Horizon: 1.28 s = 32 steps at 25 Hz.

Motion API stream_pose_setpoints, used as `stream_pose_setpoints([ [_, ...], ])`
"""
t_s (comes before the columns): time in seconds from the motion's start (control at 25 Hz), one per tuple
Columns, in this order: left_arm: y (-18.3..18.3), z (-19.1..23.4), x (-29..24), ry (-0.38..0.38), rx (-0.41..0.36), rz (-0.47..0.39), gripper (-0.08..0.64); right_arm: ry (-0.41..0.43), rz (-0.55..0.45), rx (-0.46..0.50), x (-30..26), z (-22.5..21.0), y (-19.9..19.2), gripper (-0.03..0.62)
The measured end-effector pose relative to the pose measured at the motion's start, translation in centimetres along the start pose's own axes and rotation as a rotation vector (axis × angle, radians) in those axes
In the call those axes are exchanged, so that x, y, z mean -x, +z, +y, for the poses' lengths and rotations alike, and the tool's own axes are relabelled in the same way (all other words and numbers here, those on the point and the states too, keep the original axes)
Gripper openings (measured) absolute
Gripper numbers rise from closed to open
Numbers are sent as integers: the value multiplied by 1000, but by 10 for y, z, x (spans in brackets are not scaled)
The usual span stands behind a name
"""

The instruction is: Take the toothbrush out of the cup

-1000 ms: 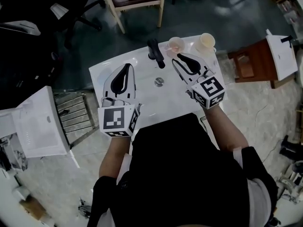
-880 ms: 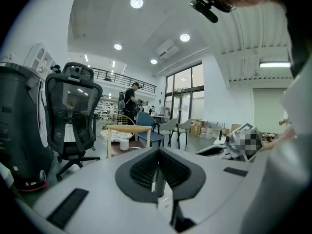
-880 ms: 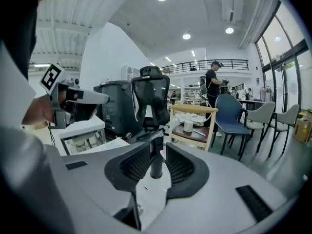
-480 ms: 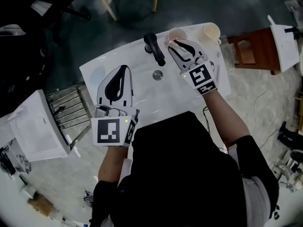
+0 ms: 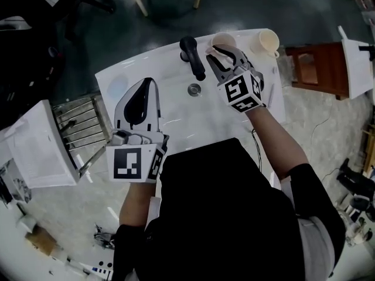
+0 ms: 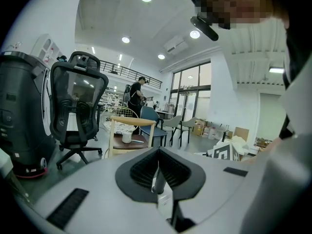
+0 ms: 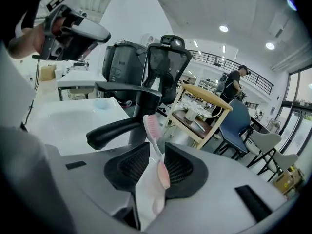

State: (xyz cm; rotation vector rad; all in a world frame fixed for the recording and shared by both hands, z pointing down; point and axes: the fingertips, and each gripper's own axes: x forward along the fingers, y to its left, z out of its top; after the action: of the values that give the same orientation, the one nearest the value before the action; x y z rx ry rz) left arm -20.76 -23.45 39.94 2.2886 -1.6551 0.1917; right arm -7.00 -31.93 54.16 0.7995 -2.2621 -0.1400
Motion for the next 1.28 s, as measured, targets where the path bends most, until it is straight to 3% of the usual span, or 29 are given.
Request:
stream_pose_setpoints([
  [0.68, 18, -15, 27, 20, -3, -39, 17, -44, -87, -11, 28, -17, 26, 43],
  [1.04, 43, -30, 55, -48, -19, -123, 17, -121, -180, -112, 97, -32, 66, 43],
  [1.28, 53, -38, 85, -16, -16, -172, 17, -126, -244, -142, 149, -27, 77, 43],
])
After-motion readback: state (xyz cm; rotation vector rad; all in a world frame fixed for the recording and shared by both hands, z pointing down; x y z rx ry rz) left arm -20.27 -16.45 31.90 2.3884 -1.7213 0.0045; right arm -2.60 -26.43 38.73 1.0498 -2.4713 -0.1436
